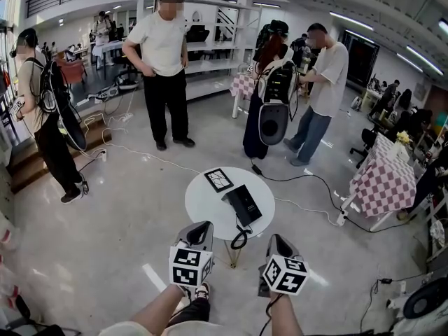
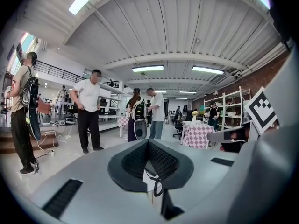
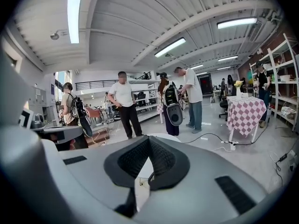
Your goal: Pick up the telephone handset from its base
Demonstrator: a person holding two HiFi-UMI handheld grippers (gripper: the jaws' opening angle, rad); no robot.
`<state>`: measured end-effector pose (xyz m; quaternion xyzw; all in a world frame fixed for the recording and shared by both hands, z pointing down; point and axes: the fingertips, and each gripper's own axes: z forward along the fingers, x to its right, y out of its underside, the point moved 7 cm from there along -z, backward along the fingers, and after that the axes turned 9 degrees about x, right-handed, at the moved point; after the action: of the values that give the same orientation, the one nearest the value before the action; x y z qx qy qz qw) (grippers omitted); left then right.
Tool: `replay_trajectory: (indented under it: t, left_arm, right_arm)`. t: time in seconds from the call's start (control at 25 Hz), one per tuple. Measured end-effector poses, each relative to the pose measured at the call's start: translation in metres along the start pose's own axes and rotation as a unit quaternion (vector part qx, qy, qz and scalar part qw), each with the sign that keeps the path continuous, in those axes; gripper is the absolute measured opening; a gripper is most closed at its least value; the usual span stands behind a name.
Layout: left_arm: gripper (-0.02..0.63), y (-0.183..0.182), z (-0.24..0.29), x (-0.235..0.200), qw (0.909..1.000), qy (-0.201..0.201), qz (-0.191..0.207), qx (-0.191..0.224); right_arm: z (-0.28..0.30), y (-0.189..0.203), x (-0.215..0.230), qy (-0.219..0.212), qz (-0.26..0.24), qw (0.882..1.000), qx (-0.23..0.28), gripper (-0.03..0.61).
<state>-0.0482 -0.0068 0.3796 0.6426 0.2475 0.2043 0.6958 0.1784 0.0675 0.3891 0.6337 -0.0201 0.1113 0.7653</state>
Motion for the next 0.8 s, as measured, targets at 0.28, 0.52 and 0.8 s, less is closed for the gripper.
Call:
replay_trajectory:
  t: [0.28,0.52,0.8]
  left_arm:
    - [0.017,0.004,0.028,-0.012,0.9999,-0.011,-0.01,-0.002]
    - [0.017,0.005,0.062,-0.027,0.9999,-0.006,-0.011,-0.001]
    - [0.017,-0.004,0.112,-0.048,1.0,-0.001,-0.009,0.0]
  right_arm:
    - [0.033,-0.005,0.006,-0.007,-0.003,1.0,-0.003,0.025]
    - [0.068,-0.009,0.01,-0.001,-0.002,1.0,0.0,0.025]
    - [0.117,-0.026,0.015,0.004,-0.005,1.0,0.005,0.025]
